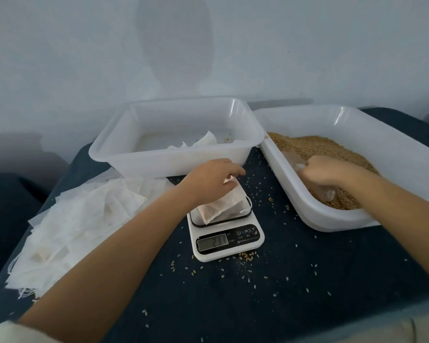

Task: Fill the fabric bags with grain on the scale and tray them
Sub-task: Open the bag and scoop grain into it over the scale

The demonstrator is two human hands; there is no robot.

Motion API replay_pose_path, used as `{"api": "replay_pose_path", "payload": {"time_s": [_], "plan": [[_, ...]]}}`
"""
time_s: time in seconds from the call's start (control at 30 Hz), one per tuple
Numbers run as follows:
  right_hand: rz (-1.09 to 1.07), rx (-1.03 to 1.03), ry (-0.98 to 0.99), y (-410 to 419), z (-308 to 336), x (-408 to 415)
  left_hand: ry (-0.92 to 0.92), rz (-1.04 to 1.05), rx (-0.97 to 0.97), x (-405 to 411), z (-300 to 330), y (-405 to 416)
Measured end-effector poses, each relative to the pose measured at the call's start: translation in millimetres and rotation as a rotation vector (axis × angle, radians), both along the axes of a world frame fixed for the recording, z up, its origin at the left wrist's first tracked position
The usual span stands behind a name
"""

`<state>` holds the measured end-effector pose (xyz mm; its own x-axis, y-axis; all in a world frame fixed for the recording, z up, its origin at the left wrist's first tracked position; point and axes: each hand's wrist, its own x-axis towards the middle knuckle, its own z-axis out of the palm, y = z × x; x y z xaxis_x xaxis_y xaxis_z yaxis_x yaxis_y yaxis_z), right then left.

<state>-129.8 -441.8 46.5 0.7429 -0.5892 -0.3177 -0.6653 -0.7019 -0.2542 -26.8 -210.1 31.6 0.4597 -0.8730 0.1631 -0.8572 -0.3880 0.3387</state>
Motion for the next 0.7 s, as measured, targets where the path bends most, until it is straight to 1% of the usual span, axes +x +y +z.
{"api": "replay_pose_path", "payload": {"time_s": [0.07,0.13,0.2,0.23,0.27,0.3,0.33,0.4,0.43,0.47,0.5,0.53,0.6,0.7], "plan": [[0.045,-0.013,0.056,1,-2,0,0.017,0.032,-0.098,-2,-1,4],[0.095,-0.060,0.133,2,-4,-1,0.033,0.096,-0.239,-5,-1,15],[0.084,-0.074,0.096,0,-2,-2,0.033,0.155,-0.366,-10,0,30],[0.080,-0.091,0.039,-1,0,-4,0.031,0.179,-0.414,-14,-1,39],[0.081,-0.130,-0.043,-1,5,-6,0.021,0.201,-0.446,-18,-3,49],[0.074,-0.163,-0.177,1,10,-9,0.005,0.225,-0.456,-21,-6,59],[0.064,-0.163,-0.362,6,15,-14,-0.010,0.254,-0.444,-23,-10,69],[0.077,-0.052,-0.775,33,25,-29,-0.019,0.328,-0.390,-26,-21,85],[0.112,0.042,-0.911,50,28,-35,-0.006,0.368,-0.368,-26,-29,93],[0.159,0.152,-0.993,70,28,-42,0.014,0.403,-0.354,-26,-36,99],[0.203,0.234,-1.017,88,23,-46,0.033,0.430,-0.344,-27,-43,104],[0.233,0.261,-0.985,104,15,-48,0.046,0.448,-0.332,-28,-51,108],[0.260,0.219,-0.903,125,-11,-43,0.067,0.469,-0.289,-30,-65,112],[0.178,0.246,-0.888,129,-51,-27,0.091,0.500,-0.207,-33,-82,111]]}}
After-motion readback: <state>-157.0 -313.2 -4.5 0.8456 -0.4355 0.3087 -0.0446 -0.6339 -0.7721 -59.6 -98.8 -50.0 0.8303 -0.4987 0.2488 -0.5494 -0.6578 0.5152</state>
